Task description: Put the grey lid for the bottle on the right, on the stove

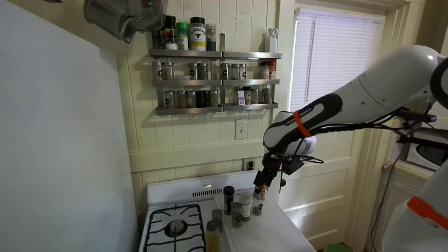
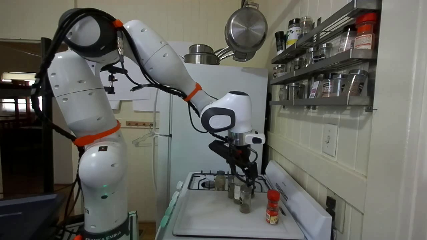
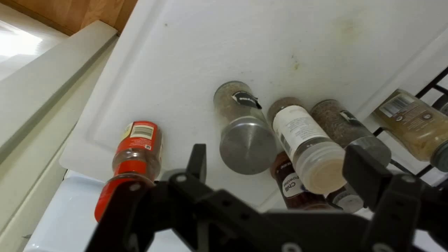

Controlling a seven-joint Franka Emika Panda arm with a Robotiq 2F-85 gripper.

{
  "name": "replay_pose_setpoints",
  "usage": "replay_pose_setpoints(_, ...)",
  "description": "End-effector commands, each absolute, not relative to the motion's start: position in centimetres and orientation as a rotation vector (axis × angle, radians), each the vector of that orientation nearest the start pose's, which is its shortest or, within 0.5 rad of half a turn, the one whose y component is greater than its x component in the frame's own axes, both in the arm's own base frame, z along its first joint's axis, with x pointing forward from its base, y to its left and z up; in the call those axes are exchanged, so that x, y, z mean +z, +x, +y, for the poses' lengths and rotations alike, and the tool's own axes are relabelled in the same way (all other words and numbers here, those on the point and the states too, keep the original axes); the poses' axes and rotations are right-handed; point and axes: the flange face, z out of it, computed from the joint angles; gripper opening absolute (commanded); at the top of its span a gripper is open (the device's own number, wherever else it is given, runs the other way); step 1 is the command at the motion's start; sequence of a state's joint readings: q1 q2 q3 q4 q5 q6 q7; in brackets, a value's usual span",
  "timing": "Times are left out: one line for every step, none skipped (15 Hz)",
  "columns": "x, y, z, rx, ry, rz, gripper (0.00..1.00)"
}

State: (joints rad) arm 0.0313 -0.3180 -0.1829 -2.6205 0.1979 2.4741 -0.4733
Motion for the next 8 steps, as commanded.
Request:
replay_pose_setpoints(36.22, 41.87, -6.59, -0.337, -2.949, -0.306, 0.96)
replay_pose_setpoints(36.1, 41.87, -6.7, -0.335, -2.949, -0.312, 0.94)
replay_pose_setpoints(36.01, 41.85, -6.81, -0.334, -2.947, -0.317, 0.89)
replay_pose_setpoints(35.93, 41.85, -6.91, -0.333, -2.948, -0.32, 0.87)
replay_pose_setpoints(35.81, 41.84, -6.98, -0.333, -2.948, -0.328, 0.87)
replay_pose_setpoints(35.7, 41.81, -7.09, -0.333, -2.948, -0.331, 0.94)
replay_pose_setpoints(35.57, 41.8, -7.2, -0.331, -2.946, -0.335, 0.98)
replay_pose_setpoints(35.41, 41.81, -7.35, -0.328, -2.948, -0.336, 1.0)
